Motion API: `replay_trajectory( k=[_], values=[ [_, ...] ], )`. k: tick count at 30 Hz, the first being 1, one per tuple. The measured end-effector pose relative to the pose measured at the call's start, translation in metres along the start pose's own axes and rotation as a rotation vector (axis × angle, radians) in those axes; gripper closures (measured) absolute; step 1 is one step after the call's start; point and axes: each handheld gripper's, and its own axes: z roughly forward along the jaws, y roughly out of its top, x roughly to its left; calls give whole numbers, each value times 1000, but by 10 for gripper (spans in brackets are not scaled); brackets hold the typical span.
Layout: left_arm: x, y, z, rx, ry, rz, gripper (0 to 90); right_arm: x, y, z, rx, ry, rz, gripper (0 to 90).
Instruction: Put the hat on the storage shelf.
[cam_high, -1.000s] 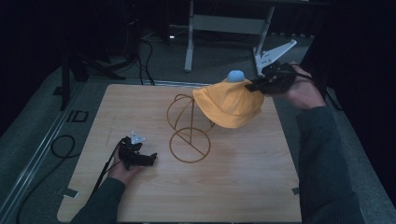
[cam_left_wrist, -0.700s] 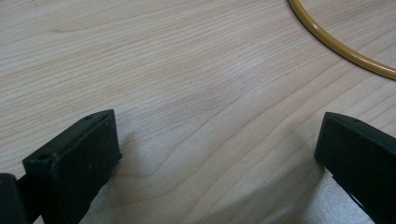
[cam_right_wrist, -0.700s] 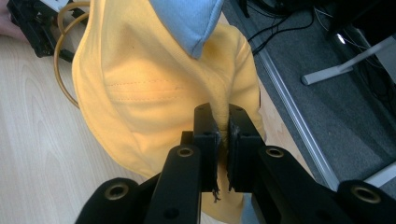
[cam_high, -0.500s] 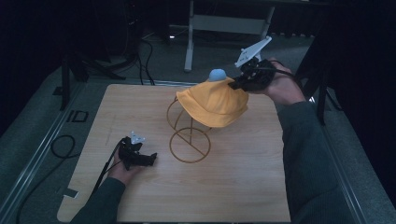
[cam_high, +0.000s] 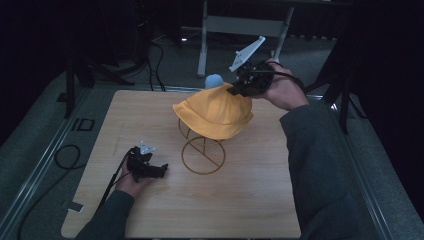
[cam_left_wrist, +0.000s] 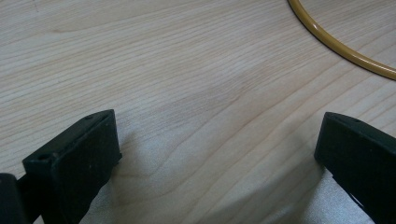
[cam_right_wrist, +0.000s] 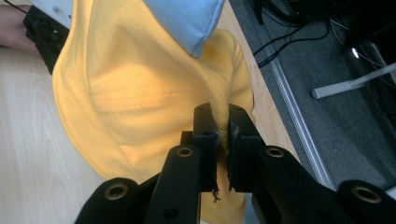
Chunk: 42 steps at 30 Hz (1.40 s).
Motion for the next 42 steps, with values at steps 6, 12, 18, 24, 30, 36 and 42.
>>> replay_trajectory(
  k=[6, 12, 18, 24, 30, 36, 42],
  values=[
    [0, 0, 0, 0, 0, 0, 1, 8, 18, 9, 11, 12, -35, 836],
    [0, 0, 0, 0, 0, 2, 1, 18, 34, 26, 38, 25, -65, 836],
    [0, 0, 0, -1, 2, 2, 1, 25, 41, 44, 63, 44, -76, 836],
    [0, 0, 0, -1, 2, 1, 1, 30, 45, 53, 76, 64, -89, 835],
    [0, 0, 0, -1, 1, 1, 1, 34, 45, 55, 94, 79, -97, 832],
    [0, 0, 0, -1, 1, 2, 1, 37, 45, 56, 98, 75, -99, 805],
    [0, 0, 0, -1, 1, 2, 1, 34, 41, 54, 89, 58, -74, 548]
  ],
)
